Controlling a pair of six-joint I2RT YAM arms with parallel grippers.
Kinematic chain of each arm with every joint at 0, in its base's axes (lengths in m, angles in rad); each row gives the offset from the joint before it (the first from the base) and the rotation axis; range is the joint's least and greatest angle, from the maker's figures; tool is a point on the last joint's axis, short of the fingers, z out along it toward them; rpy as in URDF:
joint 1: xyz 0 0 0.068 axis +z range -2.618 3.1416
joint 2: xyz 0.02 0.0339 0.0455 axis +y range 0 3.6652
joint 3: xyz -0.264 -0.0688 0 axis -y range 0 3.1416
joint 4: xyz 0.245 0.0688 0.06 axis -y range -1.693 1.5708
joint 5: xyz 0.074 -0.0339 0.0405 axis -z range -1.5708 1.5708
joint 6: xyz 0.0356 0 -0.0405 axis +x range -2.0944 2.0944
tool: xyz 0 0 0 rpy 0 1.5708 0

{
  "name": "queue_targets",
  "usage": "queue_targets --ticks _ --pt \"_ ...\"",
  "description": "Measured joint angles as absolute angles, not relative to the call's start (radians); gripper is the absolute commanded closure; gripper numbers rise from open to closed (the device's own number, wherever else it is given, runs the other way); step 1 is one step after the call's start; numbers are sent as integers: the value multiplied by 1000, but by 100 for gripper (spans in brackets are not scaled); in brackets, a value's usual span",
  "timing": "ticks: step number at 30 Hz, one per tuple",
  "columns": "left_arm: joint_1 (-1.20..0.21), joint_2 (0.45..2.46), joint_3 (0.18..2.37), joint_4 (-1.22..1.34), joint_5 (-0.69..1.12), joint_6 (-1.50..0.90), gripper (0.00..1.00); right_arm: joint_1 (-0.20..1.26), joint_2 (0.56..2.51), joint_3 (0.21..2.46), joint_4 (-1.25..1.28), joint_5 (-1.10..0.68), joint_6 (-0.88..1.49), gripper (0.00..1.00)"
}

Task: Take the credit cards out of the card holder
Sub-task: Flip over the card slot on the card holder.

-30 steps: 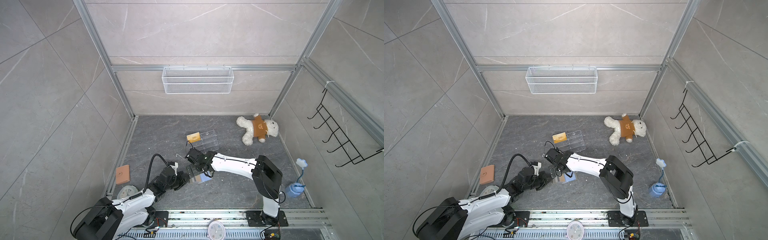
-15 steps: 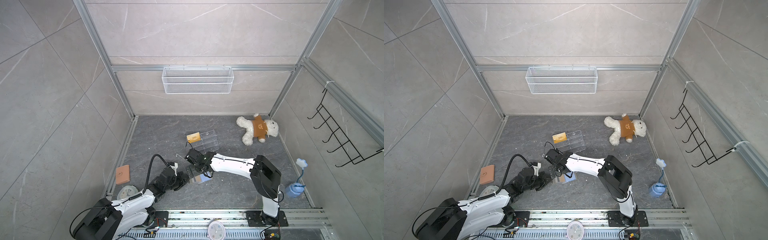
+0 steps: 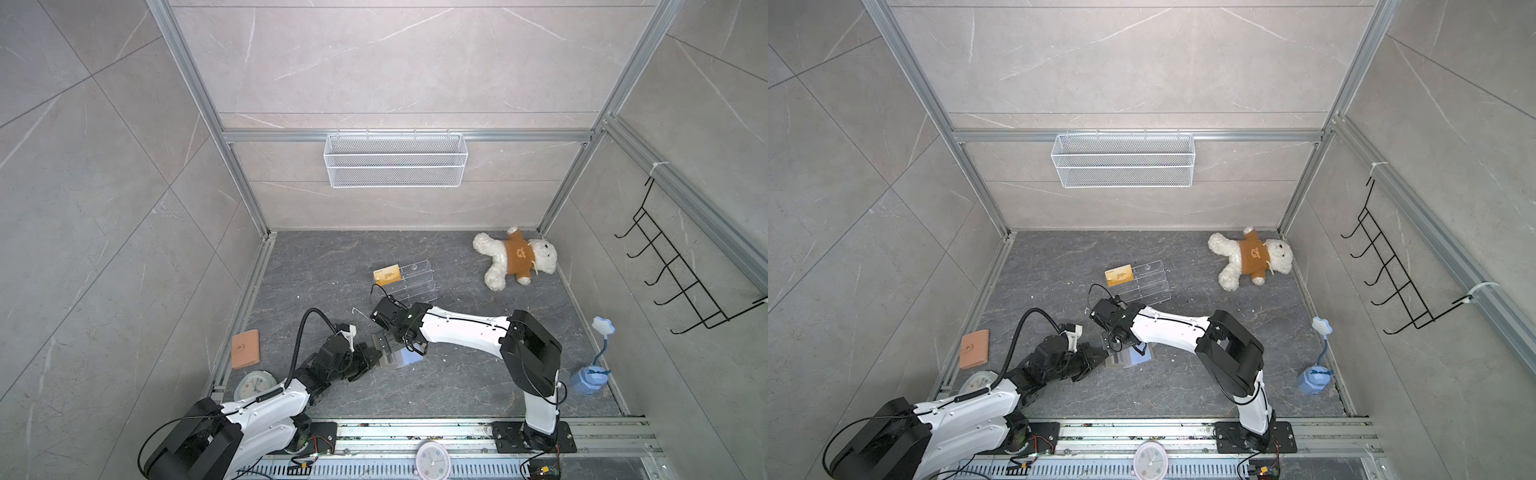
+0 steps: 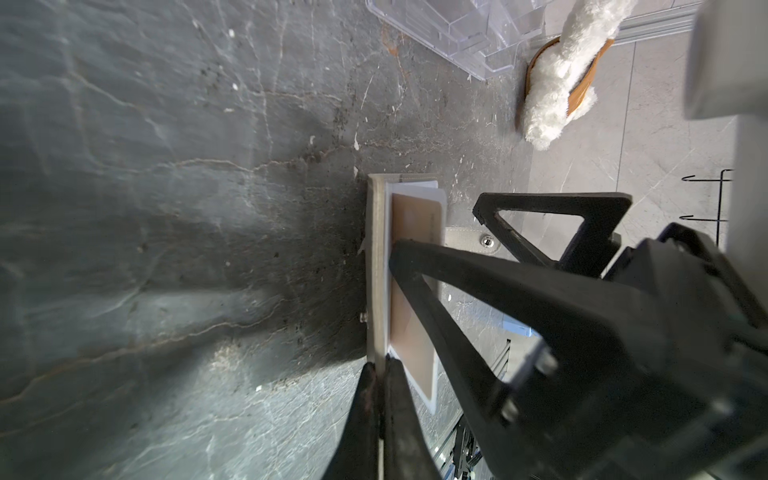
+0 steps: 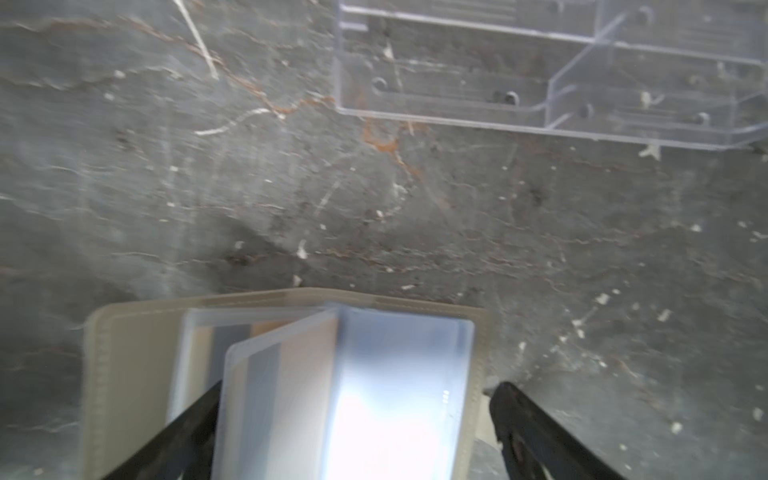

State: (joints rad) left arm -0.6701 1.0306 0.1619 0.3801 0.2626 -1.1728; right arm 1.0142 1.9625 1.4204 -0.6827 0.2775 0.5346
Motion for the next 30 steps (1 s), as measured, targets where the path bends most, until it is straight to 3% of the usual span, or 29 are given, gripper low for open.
queue_targets --ticks 15,23,30 --pt "-670 1024 163 332 262 -1150 100 993 1917 1383 -714 331 531 2" --pt "-670 1043 221 207 262 -1071 100 862 1682 1173 -652 297 523 0" --pt "-662 1108 339 58 257 -945 100 730 1427 941 -466 122 492 0"
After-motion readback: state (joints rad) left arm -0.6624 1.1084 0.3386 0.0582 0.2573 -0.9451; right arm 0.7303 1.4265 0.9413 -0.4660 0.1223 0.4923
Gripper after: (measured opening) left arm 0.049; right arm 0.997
